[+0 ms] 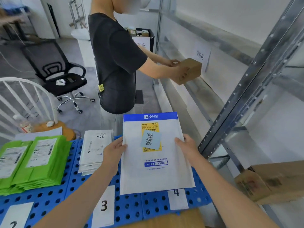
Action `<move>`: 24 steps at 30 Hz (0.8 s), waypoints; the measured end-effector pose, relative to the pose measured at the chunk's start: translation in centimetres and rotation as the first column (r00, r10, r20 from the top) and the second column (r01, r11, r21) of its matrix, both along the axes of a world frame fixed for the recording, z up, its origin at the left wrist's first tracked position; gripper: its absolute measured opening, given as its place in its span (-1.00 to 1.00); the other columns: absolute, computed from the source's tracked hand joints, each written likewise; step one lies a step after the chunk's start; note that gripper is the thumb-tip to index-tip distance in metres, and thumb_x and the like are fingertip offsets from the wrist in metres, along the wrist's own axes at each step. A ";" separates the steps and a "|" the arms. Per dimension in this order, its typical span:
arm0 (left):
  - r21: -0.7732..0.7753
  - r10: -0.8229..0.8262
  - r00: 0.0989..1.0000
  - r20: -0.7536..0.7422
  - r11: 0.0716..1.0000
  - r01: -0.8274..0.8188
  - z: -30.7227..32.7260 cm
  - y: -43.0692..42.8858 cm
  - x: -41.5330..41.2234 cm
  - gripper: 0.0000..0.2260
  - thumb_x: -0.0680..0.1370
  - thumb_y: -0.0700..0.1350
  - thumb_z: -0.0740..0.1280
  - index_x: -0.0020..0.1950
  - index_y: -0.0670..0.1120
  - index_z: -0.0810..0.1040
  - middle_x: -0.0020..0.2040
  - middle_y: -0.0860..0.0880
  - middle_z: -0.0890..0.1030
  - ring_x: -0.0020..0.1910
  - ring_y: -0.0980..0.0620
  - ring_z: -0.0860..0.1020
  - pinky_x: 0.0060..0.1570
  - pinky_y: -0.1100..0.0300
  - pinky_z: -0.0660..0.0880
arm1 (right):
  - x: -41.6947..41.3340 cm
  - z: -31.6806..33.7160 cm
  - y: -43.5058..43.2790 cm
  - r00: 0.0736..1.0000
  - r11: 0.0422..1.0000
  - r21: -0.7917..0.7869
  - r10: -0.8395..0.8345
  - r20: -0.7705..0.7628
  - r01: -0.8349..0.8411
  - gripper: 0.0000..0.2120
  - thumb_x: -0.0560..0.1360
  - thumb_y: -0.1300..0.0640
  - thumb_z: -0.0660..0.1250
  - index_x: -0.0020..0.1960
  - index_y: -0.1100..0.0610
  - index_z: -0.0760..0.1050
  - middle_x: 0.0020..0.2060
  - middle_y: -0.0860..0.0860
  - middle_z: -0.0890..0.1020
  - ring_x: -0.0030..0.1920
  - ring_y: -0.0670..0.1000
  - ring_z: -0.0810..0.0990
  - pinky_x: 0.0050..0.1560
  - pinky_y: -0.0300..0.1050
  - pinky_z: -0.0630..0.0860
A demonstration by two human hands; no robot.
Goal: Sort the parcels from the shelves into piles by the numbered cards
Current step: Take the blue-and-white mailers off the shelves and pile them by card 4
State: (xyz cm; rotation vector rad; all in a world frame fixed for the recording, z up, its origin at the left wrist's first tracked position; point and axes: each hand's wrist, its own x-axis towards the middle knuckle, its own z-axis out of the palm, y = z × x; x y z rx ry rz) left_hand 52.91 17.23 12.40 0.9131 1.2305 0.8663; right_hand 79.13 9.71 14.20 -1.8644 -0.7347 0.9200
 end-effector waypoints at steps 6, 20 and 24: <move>0.004 0.059 0.998 0.011 0.998 -0.059 -0.1 3.4 1.9 -0.65 0.52 -0.36 0.25 0.23 -0.08 0.60 0.09 -0.05 0.68 0.08 -0.12 0.64 0.14 -0.12 0.55 | 2.0 -0.3 5.0 0.999 0.999 -0.004 0.038 -0.024 -0.038 -0.84 0.56 0.11 0.29 0.13 0.07 0.42 0.04 0.02 0.60 0.03 0.04 0.61 0.05 0.01 0.56; -0.082 0.040 0.996 -0.085 0.996 -0.047 -3.4 5.9 4.3 -0.63 0.49 -0.38 0.25 0.23 -0.09 0.58 0.09 -0.10 0.67 0.06 -0.16 0.63 0.13 -0.14 0.54 | 3.7 -5.1 8.9 0.994 0.989 -0.118 0.099 0.036 -0.094 -0.71 0.55 0.10 0.28 0.25 0.14 0.42 0.15 0.07 0.56 0.08 0.08 0.58 -0.03 -0.07 0.53; -0.064 -0.001 0.985 -0.172 0.998 -0.011 -3.7 5.8 4.4 -0.62 0.48 -0.38 0.24 0.21 -0.07 0.58 0.10 -0.09 0.66 0.05 -0.13 0.62 0.08 -0.07 0.57 | 3.7 -5.5 8.4 0.988 0.982 -0.138 0.140 0.059 -0.130 -0.59 0.53 0.13 0.27 0.37 0.00 0.36 0.21 -0.03 0.55 0.16 0.05 0.55 0.15 0.02 0.53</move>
